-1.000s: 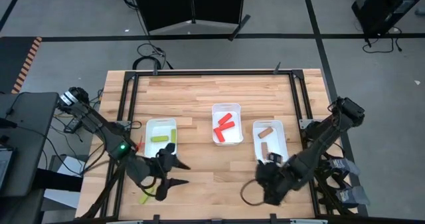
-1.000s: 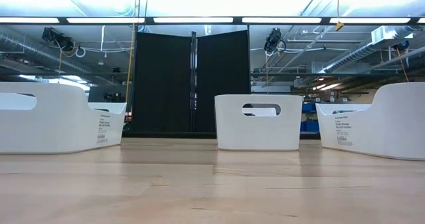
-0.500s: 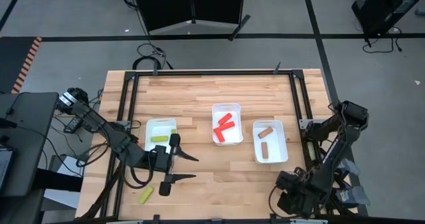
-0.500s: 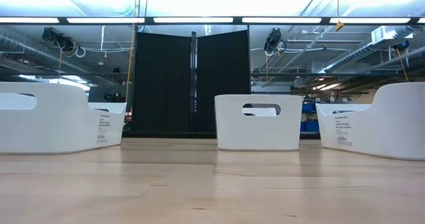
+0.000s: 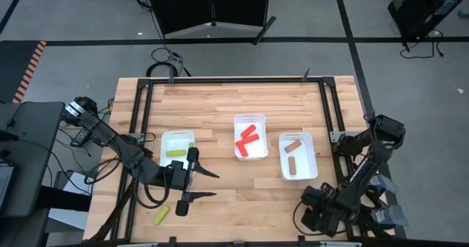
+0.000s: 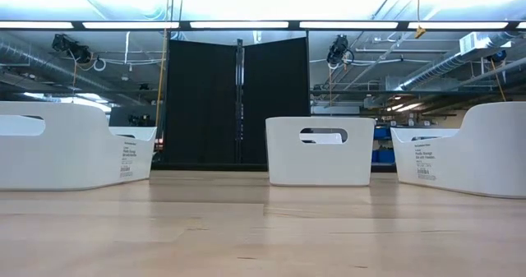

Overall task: Sort blocks
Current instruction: Put the brown block into the right white bin

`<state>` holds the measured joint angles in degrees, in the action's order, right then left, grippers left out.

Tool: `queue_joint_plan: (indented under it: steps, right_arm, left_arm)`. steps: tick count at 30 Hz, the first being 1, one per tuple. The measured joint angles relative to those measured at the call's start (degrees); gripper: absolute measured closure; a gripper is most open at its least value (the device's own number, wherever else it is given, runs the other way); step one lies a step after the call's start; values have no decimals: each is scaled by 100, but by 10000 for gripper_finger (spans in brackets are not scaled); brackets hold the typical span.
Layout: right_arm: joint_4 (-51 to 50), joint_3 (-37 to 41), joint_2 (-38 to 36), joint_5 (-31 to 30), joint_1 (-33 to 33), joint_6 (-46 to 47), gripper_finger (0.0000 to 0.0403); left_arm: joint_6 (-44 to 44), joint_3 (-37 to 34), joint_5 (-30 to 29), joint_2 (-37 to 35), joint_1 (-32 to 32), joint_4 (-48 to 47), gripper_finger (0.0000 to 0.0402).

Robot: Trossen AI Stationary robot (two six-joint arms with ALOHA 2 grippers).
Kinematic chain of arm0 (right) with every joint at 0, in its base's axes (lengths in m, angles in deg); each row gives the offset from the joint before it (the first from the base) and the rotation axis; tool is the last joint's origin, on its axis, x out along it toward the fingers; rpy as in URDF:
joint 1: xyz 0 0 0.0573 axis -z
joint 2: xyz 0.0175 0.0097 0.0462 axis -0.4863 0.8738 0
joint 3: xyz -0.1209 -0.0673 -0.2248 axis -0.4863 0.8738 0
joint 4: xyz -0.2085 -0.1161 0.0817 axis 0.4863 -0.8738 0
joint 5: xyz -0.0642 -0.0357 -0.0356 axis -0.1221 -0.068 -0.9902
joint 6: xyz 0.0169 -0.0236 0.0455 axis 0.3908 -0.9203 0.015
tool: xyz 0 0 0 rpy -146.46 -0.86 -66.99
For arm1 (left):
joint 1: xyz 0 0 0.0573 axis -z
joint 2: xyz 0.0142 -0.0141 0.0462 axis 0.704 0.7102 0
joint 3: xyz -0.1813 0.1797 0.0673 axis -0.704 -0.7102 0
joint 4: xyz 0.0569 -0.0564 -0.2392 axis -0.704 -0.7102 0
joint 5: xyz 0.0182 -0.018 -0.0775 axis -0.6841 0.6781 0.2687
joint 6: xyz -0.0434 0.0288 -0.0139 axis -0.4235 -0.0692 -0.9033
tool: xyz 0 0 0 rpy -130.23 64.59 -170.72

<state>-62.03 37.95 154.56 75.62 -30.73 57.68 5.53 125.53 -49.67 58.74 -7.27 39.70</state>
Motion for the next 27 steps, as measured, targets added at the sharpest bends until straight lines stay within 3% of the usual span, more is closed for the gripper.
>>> queue_joint_plan:
  steps: [8, 15, 27]
  right_arm:
    - [-439, -322, 512, 99, 28, -20, 176]
    - [-583, -530, 491, -264, 35, -484, 292]
    - [58, -925, 266, -2500, 407, -2252, 290]
  left_arm:
    - [19, 0, 0, 0, -98, 0, 172]
    - [-158, 0, 0, -2, -155, -192, 172]
    - [-1549, 0, -63, -2, -153, -1592, 172]
